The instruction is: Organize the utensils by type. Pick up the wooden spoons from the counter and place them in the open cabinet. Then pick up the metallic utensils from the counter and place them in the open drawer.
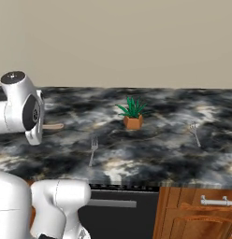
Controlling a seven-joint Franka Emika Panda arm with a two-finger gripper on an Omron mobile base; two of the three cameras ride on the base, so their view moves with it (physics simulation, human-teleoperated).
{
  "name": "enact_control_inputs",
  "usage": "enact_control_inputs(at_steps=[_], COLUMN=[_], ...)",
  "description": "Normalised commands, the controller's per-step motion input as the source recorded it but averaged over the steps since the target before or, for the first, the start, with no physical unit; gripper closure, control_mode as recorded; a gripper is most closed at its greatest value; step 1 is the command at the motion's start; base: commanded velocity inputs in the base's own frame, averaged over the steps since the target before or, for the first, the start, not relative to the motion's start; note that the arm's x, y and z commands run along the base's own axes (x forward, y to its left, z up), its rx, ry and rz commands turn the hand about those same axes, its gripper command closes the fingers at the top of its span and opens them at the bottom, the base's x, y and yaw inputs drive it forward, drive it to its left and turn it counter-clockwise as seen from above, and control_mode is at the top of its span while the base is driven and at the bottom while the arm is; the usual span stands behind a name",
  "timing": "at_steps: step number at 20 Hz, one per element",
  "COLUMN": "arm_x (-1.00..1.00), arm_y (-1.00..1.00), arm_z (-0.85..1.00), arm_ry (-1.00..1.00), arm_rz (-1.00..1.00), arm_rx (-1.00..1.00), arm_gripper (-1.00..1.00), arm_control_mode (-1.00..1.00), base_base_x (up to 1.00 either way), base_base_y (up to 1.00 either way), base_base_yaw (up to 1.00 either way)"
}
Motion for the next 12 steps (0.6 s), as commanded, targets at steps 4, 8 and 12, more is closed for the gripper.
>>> enact_control_inputs(at_steps=[4,8,12], arm_x=[-0.33,-0.01,0.0], arm_y=[-0.08,0.0,0.0], arm_z=[0.19,0.0,0.0], arm_ry=[-0.01,-0.01,0.0], arm_rz=[-0.08,-0.02,0.0], arm_rx=[-0.01,0.0,0.0], arm_gripper=[1.0,1.0,1.0], arm_control_mode=[-1.0,-1.0,-1.0], base_base_x=[0.0,0.0,0.0], base_base_y=[0.0,0.0,0.0], base_base_yaw=[0.0,0.0,0.0])
